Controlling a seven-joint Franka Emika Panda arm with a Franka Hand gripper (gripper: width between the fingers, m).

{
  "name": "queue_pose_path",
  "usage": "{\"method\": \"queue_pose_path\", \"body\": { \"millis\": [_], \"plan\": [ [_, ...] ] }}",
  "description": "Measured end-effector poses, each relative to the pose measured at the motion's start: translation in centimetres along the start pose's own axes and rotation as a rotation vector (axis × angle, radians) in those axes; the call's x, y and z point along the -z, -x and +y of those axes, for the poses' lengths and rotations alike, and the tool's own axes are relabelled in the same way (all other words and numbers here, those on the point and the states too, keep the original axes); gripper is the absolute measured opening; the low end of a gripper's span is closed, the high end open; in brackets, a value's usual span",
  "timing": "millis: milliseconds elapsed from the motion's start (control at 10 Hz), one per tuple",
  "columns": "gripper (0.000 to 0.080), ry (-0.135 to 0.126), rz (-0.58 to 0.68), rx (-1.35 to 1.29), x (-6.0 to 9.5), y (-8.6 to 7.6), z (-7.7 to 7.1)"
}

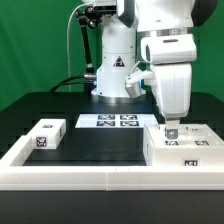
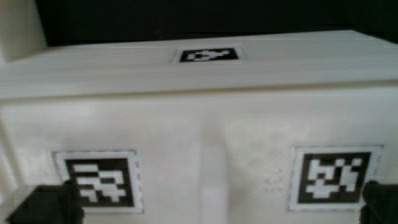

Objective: Assemble cabinet

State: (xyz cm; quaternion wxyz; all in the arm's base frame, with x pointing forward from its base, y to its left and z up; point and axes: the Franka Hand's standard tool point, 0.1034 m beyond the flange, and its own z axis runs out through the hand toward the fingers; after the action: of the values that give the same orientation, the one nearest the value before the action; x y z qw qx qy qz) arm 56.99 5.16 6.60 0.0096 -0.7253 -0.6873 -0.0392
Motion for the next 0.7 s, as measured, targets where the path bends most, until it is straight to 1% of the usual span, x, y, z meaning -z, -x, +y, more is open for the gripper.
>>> {"method": "queue_pose_path", "body": {
  "millis": [200,300,400,500,700],
  "plan": [
    [0.0796,0.007,-0.016,-0.029,1.6,0.2,-1.5],
    [0.0796,0.012,-0.026,-0.092,2.5,0.2,-2.8],
    [0.0796,0.013,-0.033,-0.165,3.0,0.0,-4.0],
    [0.0796,0.008,-0.034,-0.211,2.7,-0.3,-4.6],
    [0.0796,0.007,-0.033,-0.214,2.6,-0.1,-4.4]
  ]
}}
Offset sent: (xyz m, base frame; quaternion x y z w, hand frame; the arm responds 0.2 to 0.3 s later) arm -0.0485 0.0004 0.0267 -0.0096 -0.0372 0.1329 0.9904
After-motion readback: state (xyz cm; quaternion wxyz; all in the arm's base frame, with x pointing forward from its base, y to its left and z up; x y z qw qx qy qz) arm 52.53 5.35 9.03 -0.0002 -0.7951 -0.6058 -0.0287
